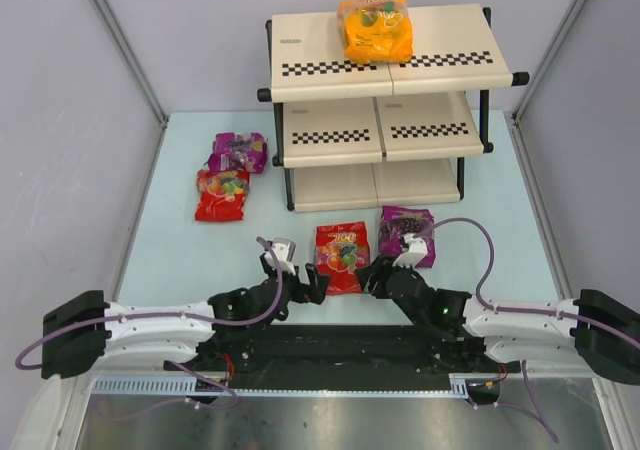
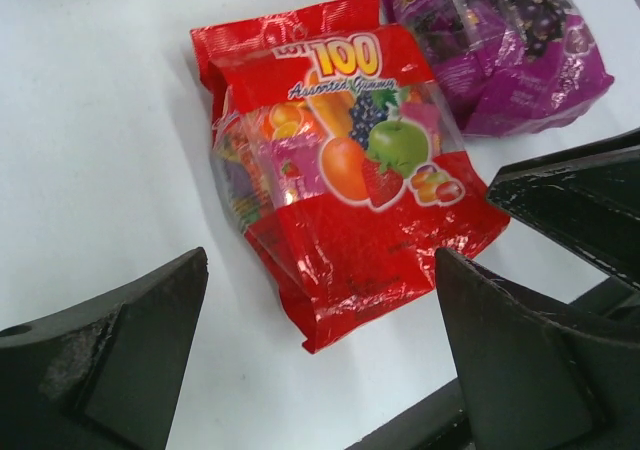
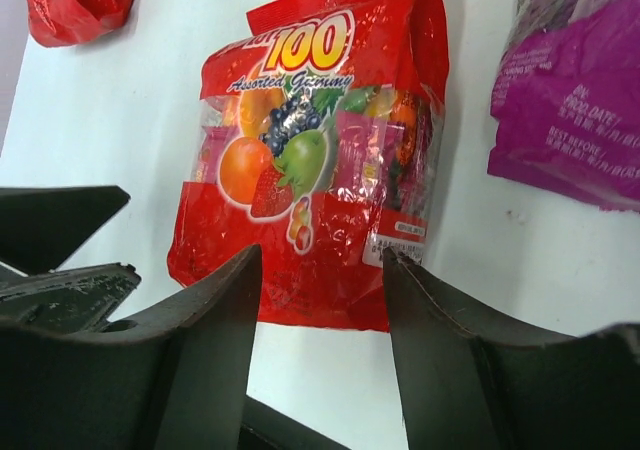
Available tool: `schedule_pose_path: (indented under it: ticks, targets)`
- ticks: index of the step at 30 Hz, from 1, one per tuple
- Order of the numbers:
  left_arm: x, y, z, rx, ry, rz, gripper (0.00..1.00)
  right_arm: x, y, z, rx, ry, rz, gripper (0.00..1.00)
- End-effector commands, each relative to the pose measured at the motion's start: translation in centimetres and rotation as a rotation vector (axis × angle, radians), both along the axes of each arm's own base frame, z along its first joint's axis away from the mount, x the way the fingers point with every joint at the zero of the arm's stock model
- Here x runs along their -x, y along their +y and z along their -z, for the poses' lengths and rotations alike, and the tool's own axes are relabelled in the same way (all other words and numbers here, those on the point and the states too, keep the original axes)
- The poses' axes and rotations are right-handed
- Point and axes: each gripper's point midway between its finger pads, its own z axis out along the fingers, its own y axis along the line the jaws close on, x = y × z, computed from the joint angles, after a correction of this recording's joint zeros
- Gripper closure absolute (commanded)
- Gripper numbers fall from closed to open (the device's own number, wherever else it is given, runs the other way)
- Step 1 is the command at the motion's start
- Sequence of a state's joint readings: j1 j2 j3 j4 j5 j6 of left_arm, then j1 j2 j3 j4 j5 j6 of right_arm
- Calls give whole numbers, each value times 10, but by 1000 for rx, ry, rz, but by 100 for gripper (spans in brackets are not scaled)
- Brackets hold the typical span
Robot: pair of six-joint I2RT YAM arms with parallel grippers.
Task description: Place and organize the candy bags onto the shelf
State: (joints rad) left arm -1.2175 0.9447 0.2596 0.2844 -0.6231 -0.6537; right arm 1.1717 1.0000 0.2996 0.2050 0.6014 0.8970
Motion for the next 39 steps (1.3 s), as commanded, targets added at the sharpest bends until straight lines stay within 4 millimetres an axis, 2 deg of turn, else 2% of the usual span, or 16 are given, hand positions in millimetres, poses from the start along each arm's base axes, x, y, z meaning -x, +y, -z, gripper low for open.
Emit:
schedule_pose_path:
  ticks: [1,9,15,19,20,23,24,26,27,28,30,32,33,35,36,39]
  targets:
    - [-1,4,2,80,9,-94,0,-7,-2,-3,-72,-14,99,44]
    - [2,-13,11,84,29,-64,1,-9,-2,9,-37,-1,122,44]
    - [8,-27,14,109,41,-20,11,-9,1,17,-21,12,116,44]
    - [12,-41,10,124,33,33,17,-6,16,17,-45,15,53,46]
    - [15,-45,10,127,38,54,21,-7,17,20,-40,17,49,47]
    - [17,-52,9,133,37,77,47,-5,23,16,-59,13,28,67]
    - [18,-53,9,135,36,81,61,-5,24,9,-69,-5,21,81]
    - [18,-56,2,139,21,89,77,-3,25,0,-78,-28,17,94]
    - [17,-55,2,108,11,93,92,-3,23,-15,-99,-56,22,100]
    - [14,-61,-16,130,-13,93,98,-3,21,-23,-90,-81,18,100]
    - [13,-62,-29,85,-54,103,100,-5,14,-45,-79,-132,38,100]
    - [9,-72,-63,120,-102,112,100,-7,7,-87,-114,-205,46,100]
    - [6,-79,-85,117,-144,124,100,-9,-1,-95,-100,-227,62,100]
    - [3,-85,-107,115,-188,133,100,-12,-15,-135,-134,-303,82,100]
    - [0,-91,-131,124,-234,139,100,-13,-22,-146,-128,-325,92,100]
    - [-9,-107,-167,112,-319,146,100,-21,-42,-184,-131,-400,127,100]
